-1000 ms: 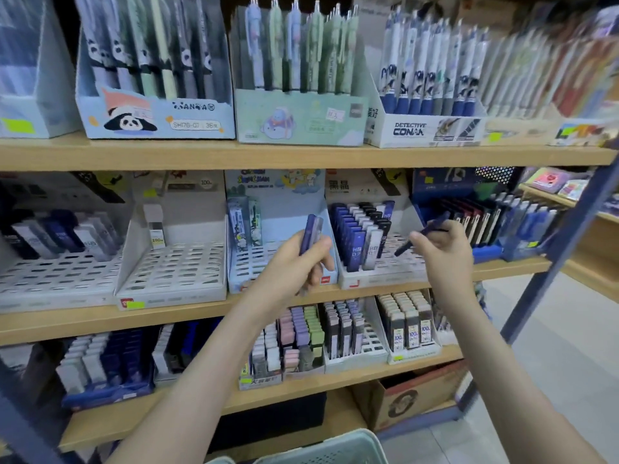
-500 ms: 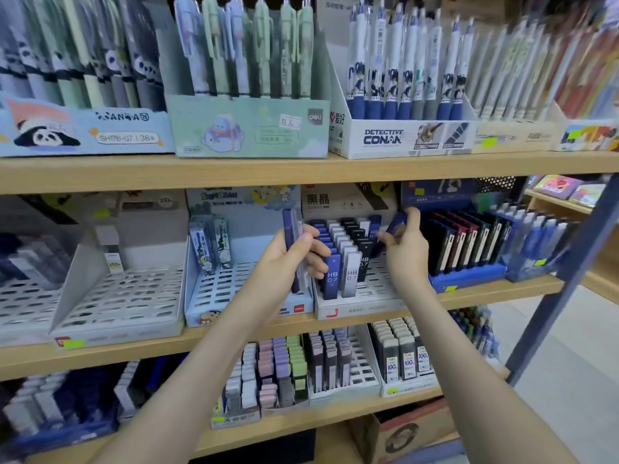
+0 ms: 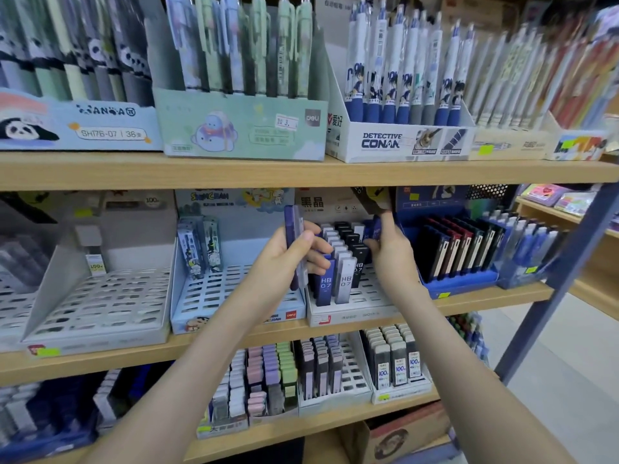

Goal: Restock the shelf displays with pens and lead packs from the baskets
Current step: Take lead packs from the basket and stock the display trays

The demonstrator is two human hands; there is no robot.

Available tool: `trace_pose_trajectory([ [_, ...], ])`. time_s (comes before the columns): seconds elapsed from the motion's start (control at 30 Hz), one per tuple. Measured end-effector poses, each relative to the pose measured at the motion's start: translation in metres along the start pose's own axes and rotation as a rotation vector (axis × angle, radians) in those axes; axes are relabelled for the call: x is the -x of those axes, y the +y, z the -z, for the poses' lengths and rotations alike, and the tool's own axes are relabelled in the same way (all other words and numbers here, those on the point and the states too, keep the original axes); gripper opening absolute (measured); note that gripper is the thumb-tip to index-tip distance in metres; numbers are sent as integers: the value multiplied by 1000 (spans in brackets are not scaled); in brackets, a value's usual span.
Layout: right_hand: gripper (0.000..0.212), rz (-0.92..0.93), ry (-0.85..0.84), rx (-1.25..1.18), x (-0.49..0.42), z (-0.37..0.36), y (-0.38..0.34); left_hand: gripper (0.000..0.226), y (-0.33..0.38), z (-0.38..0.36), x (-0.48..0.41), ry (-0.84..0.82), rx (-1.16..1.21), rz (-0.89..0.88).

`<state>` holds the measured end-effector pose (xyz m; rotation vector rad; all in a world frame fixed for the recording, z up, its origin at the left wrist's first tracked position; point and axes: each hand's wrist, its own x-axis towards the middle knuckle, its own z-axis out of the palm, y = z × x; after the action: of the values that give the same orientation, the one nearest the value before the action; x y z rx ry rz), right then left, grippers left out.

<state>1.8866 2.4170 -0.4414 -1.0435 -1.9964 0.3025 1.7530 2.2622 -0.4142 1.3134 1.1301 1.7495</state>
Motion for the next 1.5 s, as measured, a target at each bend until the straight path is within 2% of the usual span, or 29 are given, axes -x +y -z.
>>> trace_pose_trajectory([
  [0.1, 38, -8, -45, -45, -4, 2, 0, 16, 0, 1, 1, 21, 40, 4],
  [0.23, 47, -106, -18, -177, -6, 3, 6, 16, 0, 2, 1, 37, 59, 1],
  [0.37, 46, -123, -29, -207, -6, 3, 8, 16, 0, 3, 1, 50, 79, 14],
  [0.53, 33, -9, -58, -98, -6, 2, 6, 16, 2, 2, 1, 71, 89, 19],
  [0.67, 44, 74, -109, -82, -6, 5, 4, 16, 2, 3, 1, 97, 94, 22],
  [0.87, 36, -4, -77, -124, -10, 2, 9, 16, 0, 4, 1, 97, 69, 26],
  [1.07, 51, -97, -32, -171, -15, 0, 16, 16, -3, 5, 2, 123, 73, 36],
  [1.2, 49, -79, -10, -120, -14, -1, 16, 16, -4, 5, 4, 122, 76, 42],
  [1.37, 36, 21, -90, 21, -10, 1, 15, 16, -4, 6, 4, 115, 87, 46],
  [1.5, 41, 58, -106, 21, -7, 1, 18, 16, -5, 5, 4, 113, 87, 66],
])
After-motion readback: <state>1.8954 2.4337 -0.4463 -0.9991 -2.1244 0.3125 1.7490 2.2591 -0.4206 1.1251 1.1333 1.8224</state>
